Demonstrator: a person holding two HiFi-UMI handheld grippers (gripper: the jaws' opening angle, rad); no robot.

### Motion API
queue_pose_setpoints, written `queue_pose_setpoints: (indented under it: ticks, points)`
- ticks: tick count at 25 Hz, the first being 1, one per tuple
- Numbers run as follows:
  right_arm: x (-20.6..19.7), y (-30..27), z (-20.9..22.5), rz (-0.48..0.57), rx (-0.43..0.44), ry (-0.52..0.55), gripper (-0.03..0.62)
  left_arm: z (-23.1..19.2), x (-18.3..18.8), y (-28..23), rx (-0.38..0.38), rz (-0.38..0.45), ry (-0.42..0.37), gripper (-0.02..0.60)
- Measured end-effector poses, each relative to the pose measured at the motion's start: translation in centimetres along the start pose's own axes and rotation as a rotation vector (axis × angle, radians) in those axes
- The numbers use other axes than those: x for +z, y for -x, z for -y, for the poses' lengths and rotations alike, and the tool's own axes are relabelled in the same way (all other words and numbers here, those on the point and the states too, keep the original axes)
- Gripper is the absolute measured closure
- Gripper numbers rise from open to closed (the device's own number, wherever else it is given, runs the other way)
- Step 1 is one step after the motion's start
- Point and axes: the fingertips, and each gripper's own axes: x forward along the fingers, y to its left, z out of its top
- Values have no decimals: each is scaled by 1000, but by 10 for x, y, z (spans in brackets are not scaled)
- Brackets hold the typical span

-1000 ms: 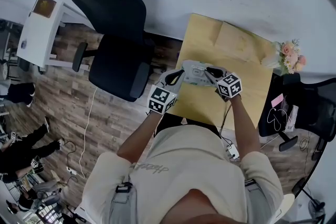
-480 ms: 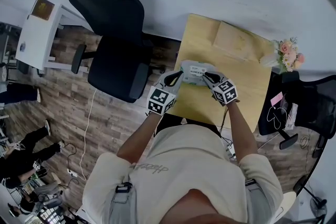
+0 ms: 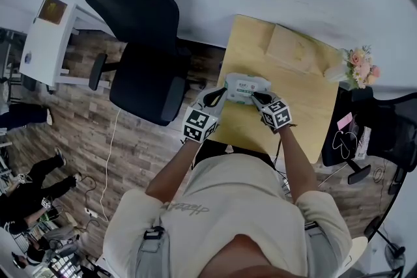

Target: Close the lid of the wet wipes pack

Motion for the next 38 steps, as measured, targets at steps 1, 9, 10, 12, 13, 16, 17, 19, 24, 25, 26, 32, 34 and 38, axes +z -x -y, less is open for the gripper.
queue_pose_setpoints:
  ticks: [1,9,10,12,13,16,17,19,24,25,26,32,34,38]
  points:
    - [-1,-1,1,-15,-9,0,553,0,-1,0,0,-2,3,563]
    - [-5,-7,10,-135,-70,-33,589,0,-2,-3,-7,5,14,563]
    - [-5,-7,11,-148,-77,-26,589,0,-2,-4,-8,7,15,563]
    - [-5,-8,10,-172,-85,4,591,1,-2,-4,-11,12,15,563]
    - [-5,-8,8,-179,-85,21,591,1,-1,-4,-12,15,15,563]
    - [0,-7,3,-181,-73,38,591,0,2,-3,-14,25,16,563]
    - [3,-8,2,-180,-69,38,591,0,3,-3,-15,29,15,563]
    - [8,-9,-1,-178,-61,45,591,-1,5,-1,-15,35,14,563]
    - [21,-17,-6,-179,-47,68,591,-6,7,1,-12,43,20,563]
    - [22,-20,-6,-183,-44,68,591,-7,7,1,-12,42,22,563]
    - [23,-22,-6,-188,-41,66,591,-8,6,2,-13,42,23,563]
    - [21,-30,-3,-221,-33,44,591,-15,1,6,-17,35,32,563]
    - [19,-32,-2,-230,-41,41,591,-16,-2,7,-21,32,32,563]
    - [17,-35,-1,-248,-65,40,591,-18,-7,8,-24,26,38,563]
